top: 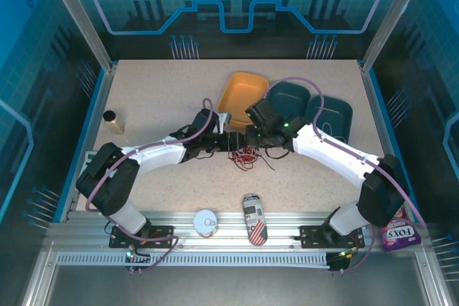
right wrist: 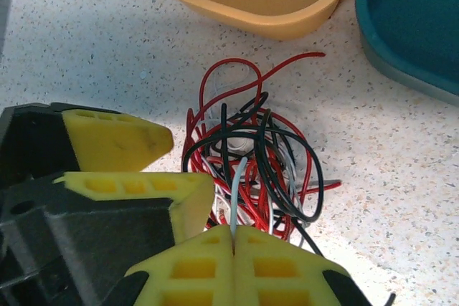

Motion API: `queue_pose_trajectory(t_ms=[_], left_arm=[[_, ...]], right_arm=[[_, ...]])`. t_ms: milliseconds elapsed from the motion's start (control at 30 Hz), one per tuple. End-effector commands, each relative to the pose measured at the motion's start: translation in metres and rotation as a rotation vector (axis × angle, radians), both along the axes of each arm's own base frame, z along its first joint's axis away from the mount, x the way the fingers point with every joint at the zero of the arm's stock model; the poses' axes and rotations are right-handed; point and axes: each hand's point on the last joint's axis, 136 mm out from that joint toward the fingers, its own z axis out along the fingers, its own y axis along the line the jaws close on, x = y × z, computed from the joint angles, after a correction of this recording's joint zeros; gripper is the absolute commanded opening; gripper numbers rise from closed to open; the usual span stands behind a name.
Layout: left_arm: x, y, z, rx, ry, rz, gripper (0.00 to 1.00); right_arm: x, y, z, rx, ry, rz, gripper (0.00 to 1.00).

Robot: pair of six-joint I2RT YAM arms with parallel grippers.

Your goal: Untangle the cables

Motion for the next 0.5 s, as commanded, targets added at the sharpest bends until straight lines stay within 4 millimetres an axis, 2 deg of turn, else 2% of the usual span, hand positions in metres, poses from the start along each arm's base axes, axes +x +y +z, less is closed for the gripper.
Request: queue_pose_trajectory(t_ms=[0, 100, 233, 467], left_arm=[[0.005, -0.013, 0.008, -0.008, -0.029, -0.048, 0.55], [0.009, -0.014, 0.003, -0.001, -0.015, -0.04, 0.46], [0.01, -0.012, -0.004, 0.019, -0.006, -0.027, 0.4], [0.01, -0.007, -0.011, 0.046, 0.01, -0.006, 0.15]], right_arm=[[-0.001, -0.006, 0.006, -0.005, -0.032, -0.021, 0.0], [-0.002, -0.008, 0.005, -0.004, -0.031, -0.025, 0.0], [-0.002, -0.009, 0.008, 0.005, -0.043, -0.03, 0.0], [-0.002, -0.021, 0.017, -0.001, -0.085, -0.068, 0.0]])
